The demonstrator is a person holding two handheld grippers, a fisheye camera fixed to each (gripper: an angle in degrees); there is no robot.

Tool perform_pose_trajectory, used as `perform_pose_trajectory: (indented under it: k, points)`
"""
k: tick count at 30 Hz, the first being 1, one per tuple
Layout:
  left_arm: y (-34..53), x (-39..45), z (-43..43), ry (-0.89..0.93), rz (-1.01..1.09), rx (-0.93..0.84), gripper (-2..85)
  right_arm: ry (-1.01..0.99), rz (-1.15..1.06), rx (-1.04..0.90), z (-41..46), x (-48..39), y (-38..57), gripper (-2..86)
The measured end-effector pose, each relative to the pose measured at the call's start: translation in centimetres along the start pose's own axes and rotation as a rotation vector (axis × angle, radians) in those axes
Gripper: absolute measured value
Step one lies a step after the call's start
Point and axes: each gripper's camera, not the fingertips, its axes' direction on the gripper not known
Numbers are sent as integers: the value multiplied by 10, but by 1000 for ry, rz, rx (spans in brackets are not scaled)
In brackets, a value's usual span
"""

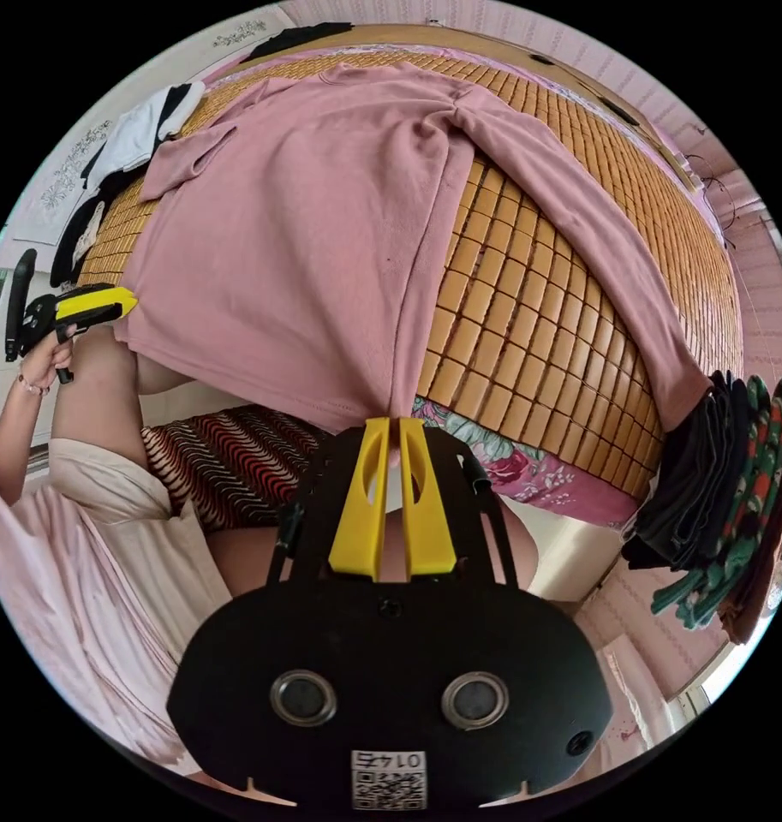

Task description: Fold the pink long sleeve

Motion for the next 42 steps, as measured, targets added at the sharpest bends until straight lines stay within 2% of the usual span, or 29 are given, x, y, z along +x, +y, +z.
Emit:
perform_pose_trajectory:
  k: [4, 8, 12, 17, 19, 22, 24, 26, 30, 33, 35, 39, 42]
  points:
    - [27, -19, -11, 51, -56, -5, 11, 44, -37, -70, 6, -14, -27, 35]
    - [63, -42, -58, -29, -99, 111, 43, 54, -49, -105, -26, -19, -42, 76]
    - [73, -56, -90, -101, -91, 252, 60, 0, -89, 3, -67, -33, -71, 85]
    - [39, -72, -94, -121, -92, 406, 98, -36, -235, 167, -114, -84, -146, 83]
    - [26, -82, -83, -143, -106, 385, 106, -70, -286, 193, -125, -102, -171, 83]
    - [20, -111, -52, -122, -165, 227, 85, -119, -355, 213, -139, -128, -209, 83]
    - [40, -124, -63, -87, -155, 305, 57, -130, -401, 215, -147, -141, -233, 83]
    - [80, -142, -90, -22, -193, 411, 34, -134, -458, 239, -160, -157, -265, 81]
    - [173, -173, -155, -14, -273, 621, 10, -159, -522, 287, -183, -180, -316, 79]
    - [269, -213, -203, 6, -438, 818, 1, -211, -560, 321, -198, -202, -360, 78]
    - [344, -255, -226, 1, -655, 939, -2, -241, -564, 345, -203, -221, -395, 78]
    - [419, -301, -241, -109, -842, 954, -5, -306, -479, 331, -194, -241, -449, 102]
    - [454, -328, -241, -13, -909, 994, -7, -357, -369, 283, -180, -254, -491, 138]
